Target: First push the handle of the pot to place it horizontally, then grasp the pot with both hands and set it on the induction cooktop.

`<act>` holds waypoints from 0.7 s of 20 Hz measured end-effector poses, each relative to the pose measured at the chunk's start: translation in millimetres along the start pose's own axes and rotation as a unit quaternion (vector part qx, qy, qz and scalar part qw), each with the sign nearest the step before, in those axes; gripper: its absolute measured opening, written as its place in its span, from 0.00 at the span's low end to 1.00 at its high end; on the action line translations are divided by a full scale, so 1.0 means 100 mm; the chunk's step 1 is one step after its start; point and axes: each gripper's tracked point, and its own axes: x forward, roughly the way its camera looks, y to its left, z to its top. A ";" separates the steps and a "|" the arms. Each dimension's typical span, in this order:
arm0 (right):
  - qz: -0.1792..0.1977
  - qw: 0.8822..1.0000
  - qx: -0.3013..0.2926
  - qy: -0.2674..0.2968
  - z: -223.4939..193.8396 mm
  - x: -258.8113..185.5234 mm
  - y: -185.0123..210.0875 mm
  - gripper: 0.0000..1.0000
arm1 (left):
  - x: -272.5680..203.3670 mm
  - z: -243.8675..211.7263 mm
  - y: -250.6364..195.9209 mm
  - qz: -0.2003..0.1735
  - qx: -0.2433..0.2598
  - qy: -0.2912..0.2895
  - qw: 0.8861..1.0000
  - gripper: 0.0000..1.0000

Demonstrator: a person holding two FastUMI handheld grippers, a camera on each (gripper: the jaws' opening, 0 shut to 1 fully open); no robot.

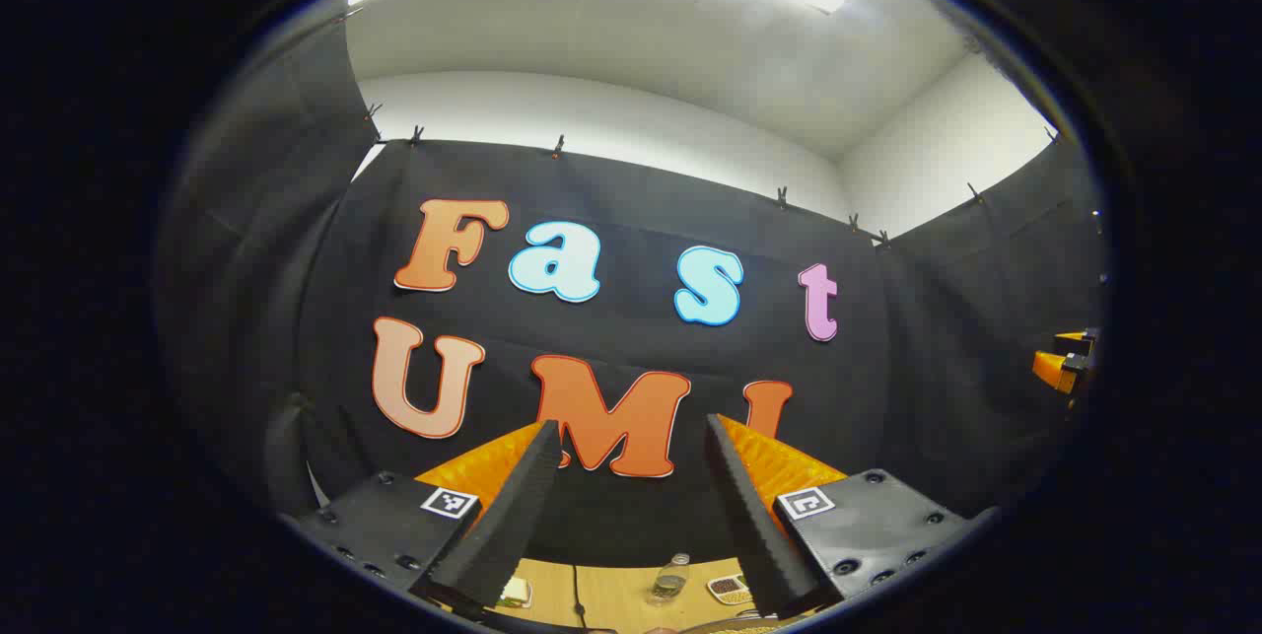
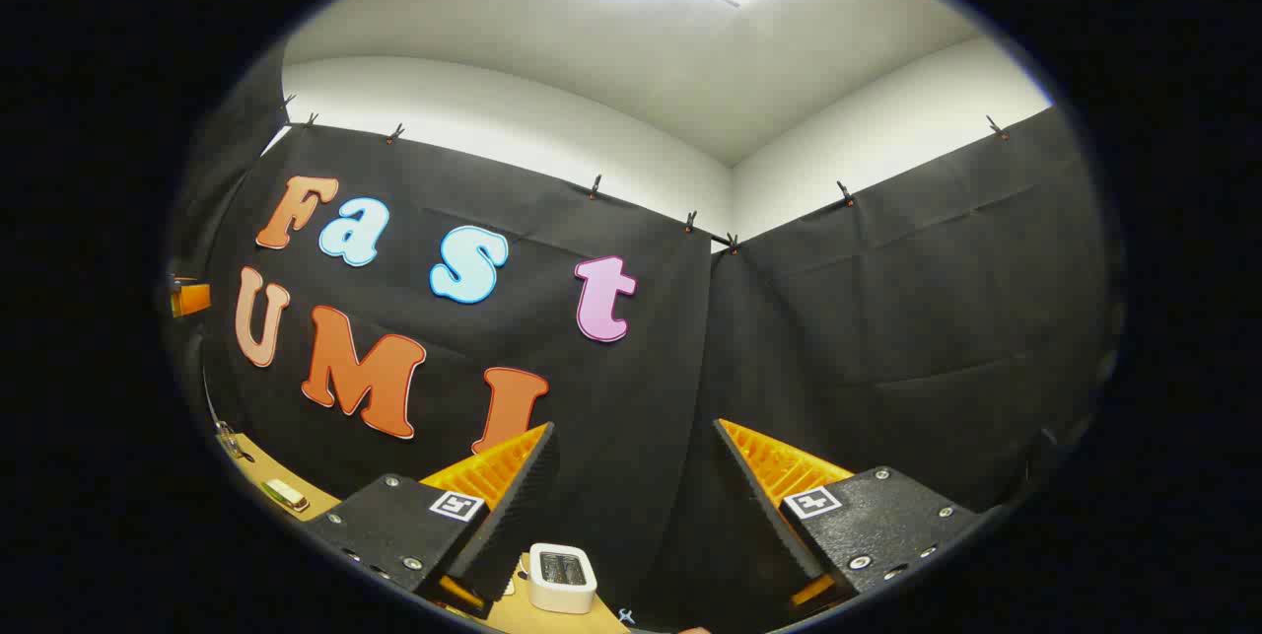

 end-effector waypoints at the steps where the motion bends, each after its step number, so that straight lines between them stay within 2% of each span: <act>1: -0.005 1.000 0.002 0.001 0.03 -0.01 0.03 0.95 | 0.02 0.02 0.01 -0.006 0.003 -0.003 1.000 0.95; 4: -0.016 1.000 0.005 -0.004 0.10 0.01 0.10 0.95 | 0.00 0.03 0.09 -0.014 0.014 -0.009 1.000 0.97; 6: -0.003 1.000 0.013 -0.003 0.11 0.02 0.18 0.95 | -0.02 0.03 0.10 -0.010 0.021 -0.007 1.000 0.95; 8: 0.009 1.000 0.012 -0.005 0.12 0.03 0.16 0.95 | -0.04 0.09 0.13 0.006 0.035 -0.011 0.999 0.95; 9: 0.011 1.000 0.009 -0.009 0.12 0.05 0.09 0.95 | -0.07 0.14 0.09 0.014 0.041 -0.016 0.999 0.98; 10: 0.013 1.000 0.006 -0.010 0.10 0.07 0.03 0.95 | -0.10 0.17 0.05 0.021 0.043 -0.021 0.999 0.95; 11: 0.019 1.000 0.003 -0.009 0.08 0.09 -0.01 0.95 | -0.13 0.19 -0.03 0.027 0.044 -0.026 0.998 0.97; 13: 0.026 1.000 -0.009 -0.012 0.04 0.09 -0.14 0.95 | -0.18 0.20 -0.13 0.048 0.048 -0.031 0.997 0.92; 14: 0.024 0.999 -0.017 -0.015 0.02 0.10 -0.22 0.94 | -0.19 0.18 -0.20 0.055 0.049 -0.031 0.997 0.93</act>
